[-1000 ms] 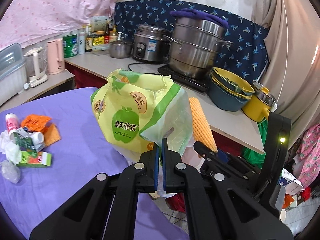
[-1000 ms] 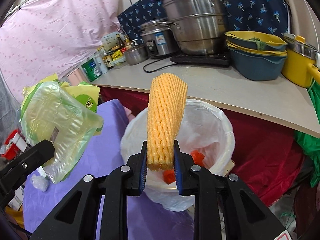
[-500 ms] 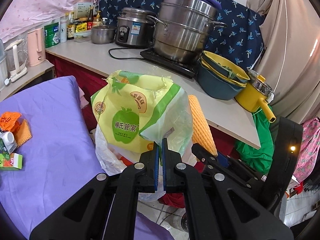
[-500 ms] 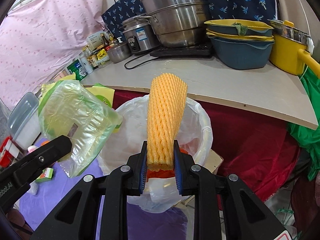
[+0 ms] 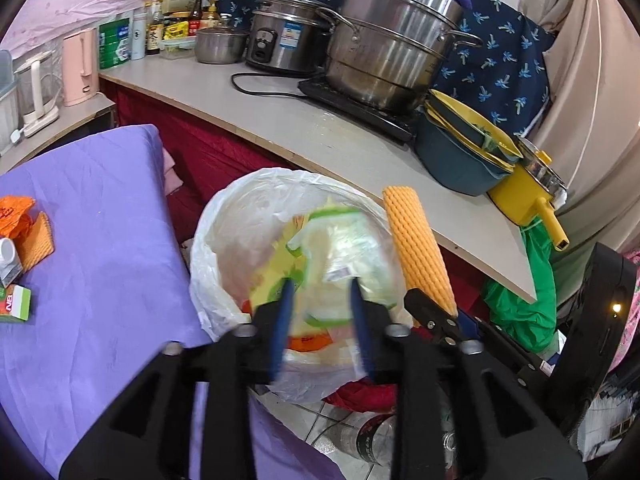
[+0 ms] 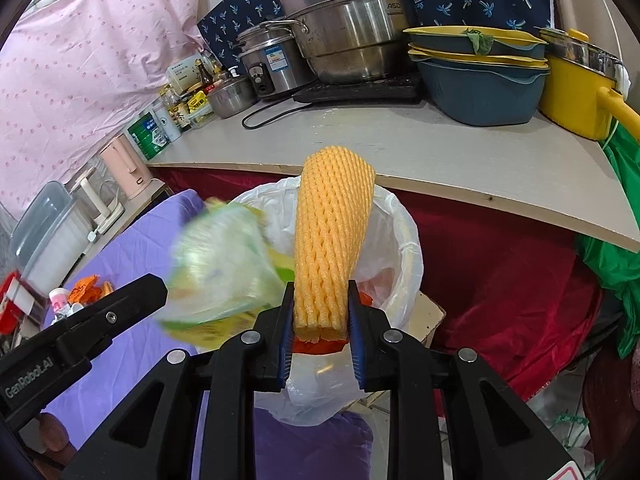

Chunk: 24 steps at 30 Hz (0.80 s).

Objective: Collect trash
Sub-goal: 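Open both grippers to drop the snack bag and foam net into the bin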

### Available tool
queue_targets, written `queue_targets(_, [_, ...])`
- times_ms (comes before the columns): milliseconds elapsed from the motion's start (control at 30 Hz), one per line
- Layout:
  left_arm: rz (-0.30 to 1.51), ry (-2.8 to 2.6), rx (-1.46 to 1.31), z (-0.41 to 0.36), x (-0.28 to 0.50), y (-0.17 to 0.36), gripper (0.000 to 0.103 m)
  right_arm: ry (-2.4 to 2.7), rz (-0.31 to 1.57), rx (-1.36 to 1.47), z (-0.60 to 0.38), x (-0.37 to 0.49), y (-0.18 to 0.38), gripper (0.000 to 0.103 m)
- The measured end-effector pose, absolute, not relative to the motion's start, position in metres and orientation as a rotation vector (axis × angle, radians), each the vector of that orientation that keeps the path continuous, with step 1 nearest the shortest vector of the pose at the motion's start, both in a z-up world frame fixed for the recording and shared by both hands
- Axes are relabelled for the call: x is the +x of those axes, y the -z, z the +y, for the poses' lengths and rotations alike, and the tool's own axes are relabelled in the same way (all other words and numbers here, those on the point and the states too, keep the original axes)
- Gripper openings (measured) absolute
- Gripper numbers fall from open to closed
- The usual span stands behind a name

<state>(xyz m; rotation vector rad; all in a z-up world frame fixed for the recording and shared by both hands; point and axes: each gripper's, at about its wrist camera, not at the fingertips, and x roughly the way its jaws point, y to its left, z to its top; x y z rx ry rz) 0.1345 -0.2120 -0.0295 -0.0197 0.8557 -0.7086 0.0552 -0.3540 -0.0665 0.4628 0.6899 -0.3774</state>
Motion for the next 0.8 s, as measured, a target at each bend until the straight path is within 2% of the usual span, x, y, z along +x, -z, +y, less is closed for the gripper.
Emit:
queue_targets(33, [0.849,0.696,-0.029,-0.208,0.135,0.029,0.046,0.376,0.690,0.461,-0.354,0.056,0.066,0.024])
queue_targets(267, [0.831,0.634,-0.067,-0.182,0.144,0.023,0.052,0.356,0.683,0.439,-0.344,0.068,0.061,0.030])
queue_targets(367, [0.832,0.606,-0.088,-0.170,0.149,0.024,0.053,0.342,0.676,0.430,-0.338,0.074,0.058,0.038])
queue_targets(433, [0.831,0.590,-0.095,-0.164,0.151,0.025,0.056,0.340,0.663,0.424,-0.333,0.075,0.055,0.049])
queue_targets(500, [0.826,0.577,-0.102,-0.157,0.152,0.026,0.056,0.336,0.651,0.420,-0.329,0.076,0.052,0.055])
queue_targets(800, [0.810,0.531,-0.112,-0.136,0.152,0.022,0.057,0.329,0.643,0.410,-0.314,0.075,0.043,0.060])
